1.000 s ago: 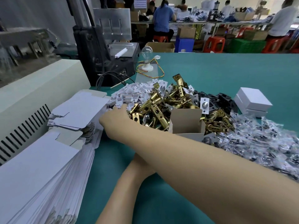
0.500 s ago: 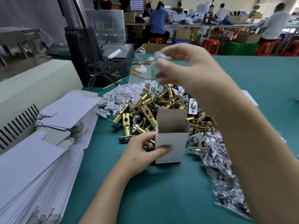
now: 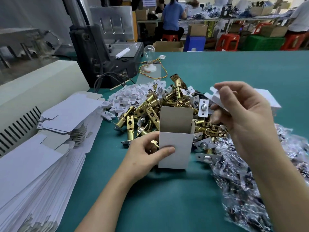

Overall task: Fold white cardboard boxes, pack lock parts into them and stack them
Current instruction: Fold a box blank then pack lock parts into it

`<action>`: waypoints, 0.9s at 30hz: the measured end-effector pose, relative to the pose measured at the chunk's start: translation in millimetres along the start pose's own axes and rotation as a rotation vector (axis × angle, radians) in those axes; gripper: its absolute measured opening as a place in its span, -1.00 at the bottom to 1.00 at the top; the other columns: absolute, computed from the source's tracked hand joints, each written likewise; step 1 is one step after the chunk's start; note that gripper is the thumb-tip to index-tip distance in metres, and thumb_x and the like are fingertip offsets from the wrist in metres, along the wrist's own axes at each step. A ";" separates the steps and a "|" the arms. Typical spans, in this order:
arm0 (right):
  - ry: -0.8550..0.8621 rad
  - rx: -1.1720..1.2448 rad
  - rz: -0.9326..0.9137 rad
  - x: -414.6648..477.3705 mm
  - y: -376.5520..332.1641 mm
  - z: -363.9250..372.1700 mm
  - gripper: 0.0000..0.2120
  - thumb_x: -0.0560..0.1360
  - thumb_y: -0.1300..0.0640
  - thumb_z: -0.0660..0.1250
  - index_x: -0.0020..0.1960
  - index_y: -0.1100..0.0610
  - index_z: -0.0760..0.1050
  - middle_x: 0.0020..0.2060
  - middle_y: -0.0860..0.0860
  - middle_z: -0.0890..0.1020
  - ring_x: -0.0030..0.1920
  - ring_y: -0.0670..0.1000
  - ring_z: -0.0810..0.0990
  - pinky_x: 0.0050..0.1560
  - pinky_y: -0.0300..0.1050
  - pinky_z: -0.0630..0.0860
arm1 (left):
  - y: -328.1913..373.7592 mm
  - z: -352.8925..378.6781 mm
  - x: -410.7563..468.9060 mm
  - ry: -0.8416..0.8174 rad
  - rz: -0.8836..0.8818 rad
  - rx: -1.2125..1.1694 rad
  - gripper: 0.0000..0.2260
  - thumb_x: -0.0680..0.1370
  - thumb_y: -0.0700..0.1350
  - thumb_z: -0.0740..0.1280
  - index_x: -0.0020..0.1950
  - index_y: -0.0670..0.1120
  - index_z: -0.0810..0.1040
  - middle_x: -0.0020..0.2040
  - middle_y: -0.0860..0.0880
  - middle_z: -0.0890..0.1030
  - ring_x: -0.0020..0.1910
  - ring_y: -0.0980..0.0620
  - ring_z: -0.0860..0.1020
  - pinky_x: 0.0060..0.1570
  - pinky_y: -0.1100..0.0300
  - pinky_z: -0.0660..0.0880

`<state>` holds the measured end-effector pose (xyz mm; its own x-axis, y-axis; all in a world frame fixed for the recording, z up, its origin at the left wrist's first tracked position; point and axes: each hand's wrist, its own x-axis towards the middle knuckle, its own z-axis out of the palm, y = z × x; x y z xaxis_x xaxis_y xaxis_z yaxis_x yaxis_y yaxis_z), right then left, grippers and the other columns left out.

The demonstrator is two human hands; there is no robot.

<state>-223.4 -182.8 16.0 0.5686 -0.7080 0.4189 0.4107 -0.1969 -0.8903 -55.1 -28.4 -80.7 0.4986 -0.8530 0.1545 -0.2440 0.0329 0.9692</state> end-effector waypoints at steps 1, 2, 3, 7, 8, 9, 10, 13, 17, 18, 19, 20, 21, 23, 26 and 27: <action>-0.012 0.012 0.012 -2.7 4.0 -0.9 -0.71 0.40 -0.10 0.50 0.07 -0.03 0.65 -0.25 -0.02 0.65 -0.32 -0.02 0.63 -0.15 -0.19 0.64 | 0.1 0.8 0.7 0.014 -0.001 0.004 -0.66 0.39 0.23 0.51 0.16 0.29 0.69 -0.01 -0.18 0.73 -0.12 -0.38 0.58 -0.21 -0.16 0.55; -0.016 -0.007 0.009 -5.7 8.5 -1.8 -0.67 0.40 -0.06 0.50 0.14 -0.03 0.64 -0.23 -0.04 0.65 -0.25 -0.02 0.66 -0.05 -0.18 0.65 | -0.1 1.4 1.3 0.023 0.000 0.010 -0.66 0.39 0.23 0.50 0.16 0.29 0.69 -0.02 -0.09 0.74 -0.14 -0.36 0.57 -0.24 -0.11 0.53; -0.011 -0.048 -0.010 -8.9 13.1 -1.8 -0.65 0.43 -0.01 0.49 0.19 -0.03 0.61 -0.23 -0.04 0.66 -0.21 -0.02 0.68 0.01 -0.19 0.64 | -0.3 2.1 1.6 0.029 0.006 0.017 -0.66 0.39 0.23 0.50 0.16 0.29 0.69 -0.05 -0.02 0.75 -0.18 -0.33 0.56 -0.27 -0.10 0.52; 0.027 -0.197 -0.127 -19.5 21.7 1.1 -0.75 0.58 0.06 0.39 0.25 0.05 0.59 -0.27 0.12 0.66 -0.31 -0.04 0.67 -0.15 -0.28 0.60 | -2.1 4.5 -0.8 0.060 0.102 0.082 -0.71 0.39 0.18 0.55 0.10 0.27 0.70 -0.31 0.19 0.61 -0.39 0.00 0.43 -0.36 0.10 0.43; 0.027 -0.201 -0.148 -22.1 21.8 1.5 -0.77 0.61 0.04 0.37 0.23 0.07 0.60 -0.26 0.14 0.65 -0.36 -0.02 0.65 -0.22 -0.27 0.59 | -2.4 5.3 -1.4 0.067 0.140 0.101 -0.73 0.40 0.16 0.56 0.08 0.28 0.70 -0.34 0.21 0.58 -0.42 0.01 0.41 -0.38 0.16 0.39; 0.029 -0.213 -0.168 -24.1 21.5 1.6 -0.78 0.63 -0.01 0.35 0.20 0.06 0.62 -0.27 0.12 0.65 -0.40 0.00 0.62 -0.30 -0.23 0.56 | -2.1 6.3 -1.9 0.075 0.179 0.121 -0.75 0.41 0.13 0.57 0.06 0.28 0.70 -0.34 0.23 0.56 -0.44 0.00 0.39 -0.40 0.20 0.36; 0.036 -0.239 -0.191 -25.7 21.2 1.4 -0.76 0.63 -0.08 0.33 0.14 0.05 0.63 -0.30 0.09 0.64 -0.43 0.02 0.59 -0.38 -0.19 0.53 | -1.4 7.0 -2.2 0.082 0.218 0.143 -0.76 0.41 0.12 0.58 0.06 0.29 0.69 -0.33 0.24 0.55 -0.45 -0.04 0.38 -0.41 0.22 0.34; 0.032 -0.378 -0.268 -29.0 21.4 1.4 -0.61 0.62 -0.23 0.26 -0.07 0.05 0.65 -0.41 0.01 0.61 -0.48 0.00 0.53 -0.52 -0.07 0.42 | -0.2 7.9 -2.8 0.112 0.301 0.202 -0.73 0.42 0.11 0.59 0.09 0.28 0.69 -0.32 0.25 0.52 -0.47 -0.05 0.36 -0.42 0.30 0.29; -0.036 -0.560 -0.306 -31.1 24.3 4.1 -0.71 0.64 -0.16 0.24 -0.10 -0.01 0.57 -0.36 -0.15 0.59 -0.44 -0.16 0.49 -0.44 -0.37 0.28 | 0.8 7.6 -3.7 0.133 0.347 0.256 -0.70 0.42 0.09 0.60 0.13 0.25 0.69 -0.25 0.27 0.53 -0.47 0.04 0.34 -0.37 0.41 0.28; -0.062 -0.602 -0.299 -31.1 25.1 4.9 -0.77 0.63 -0.15 0.24 -0.06 -0.04 0.53 -0.31 -0.23 0.60 -0.39 -0.21 0.53 -0.39 -0.43 0.29 | 1.0 7.5 -3.4 0.137 0.347 0.258 -0.71 0.43 0.09 0.60 0.13 0.25 0.69 -0.25 0.26 0.54 -0.46 0.04 0.35 -0.37 0.41 0.29; -0.079 -0.632 -0.282 -30.9 25.6 5.5 -0.80 0.62 -0.19 0.24 -0.02 -0.07 0.47 -0.25 -0.26 0.61 -0.33 -0.22 0.57 -0.34 -0.45 0.32 | 1.2 7.4 -3.4 0.141 0.343 0.257 -0.72 0.43 0.09 0.59 0.12 0.24 0.69 -0.24 0.24 0.55 -0.46 0.03 0.36 -0.37 0.40 0.29; -0.082 -0.646 -0.269 -31.2 26.0 5.7 -0.78 0.59 -0.23 0.25 -0.01 -0.10 0.43 -0.21 -0.26 0.63 -0.29 -0.19 0.59 -0.32 -0.42 0.35 | 1.4 7.2 -3.6 0.144 0.338 0.259 -0.72 0.43 0.10 0.58 0.11 0.24 0.70 -0.23 0.22 0.55 -0.46 0.02 0.37 -0.36 0.38 0.30; -0.069 -0.648 -0.280 -32.1 26.6 5.4 -0.75 0.57 -0.26 0.28 -0.02 -0.09 0.41 -0.21 -0.22 0.64 -0.28 -0.13 0.60 -0.32 -0.38 0.38 | 1.9 7.1 -3.8 0.143 0.334 0.260 -0.73 0.43 0.10 0.58 0.11 0.23 0.70 -0.23 0.21 0.56 -0.45 0.00 0.38 -0.36 0.37 0.31; -0.013 -0.645 -0.377 -34.5 26.4 4.5 -0.68 0.53 -0.25 0.39 -0.10 0.00 0.45 -0.30 -0.10 0.64 -0.34 -0.04 0.57 -0.36 -0.18 0.45 | 3.4 7.2 -5.1 0.136 0.345 0.269 -0.73 0.44 0.10 0.57 0.12 0.22 0.70 -0.22 0.21 0.56 -0.45 -0.01 0.39 -0.36 0.37 0.31; 0.068 -0.703 -0.529 -37.4 25.2 3.9 -0.61 0.48 -0.18 0.51 -0.20 0.15 0.58 -0.35 -0.02 0.58 -0.33 0.06 0.54 -0.35 -0.05 0.44 | 7.3 8.5 -6.3 0.129 0.388 0.308 -0.77 0.45 0.09 0.57 0.08 0.15 0.70 -0.18 0.20 0.58 -0.44 0.01 0.42 -0.36 0.39 0.31; 0.066 -0.738 -0.558 -37.8 24.5 4.9 -0.61 0.47 -0.18 0.53 -0.20 0.16 0.61 -0.33 -0.06 0.57 -0.30 0.05 0.53 -0.33 -0.06 0.45 | 8.7 9.3 -6.6 0.129 0.404 0.316 -0.79 0.45 0.08 0.57 0.05 0.14 0.69 -0.18 0.21 0.57 -0.44 0.03 0.43 -0.35 0.40 0.31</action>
<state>-231.4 -157.5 -20.8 0.3740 -0.4132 0.8303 0.0422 -0.8867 -0.4603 -68.2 -27.3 -75.0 0.4061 -0.7333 0.5453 -0.6667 0.1704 0.7256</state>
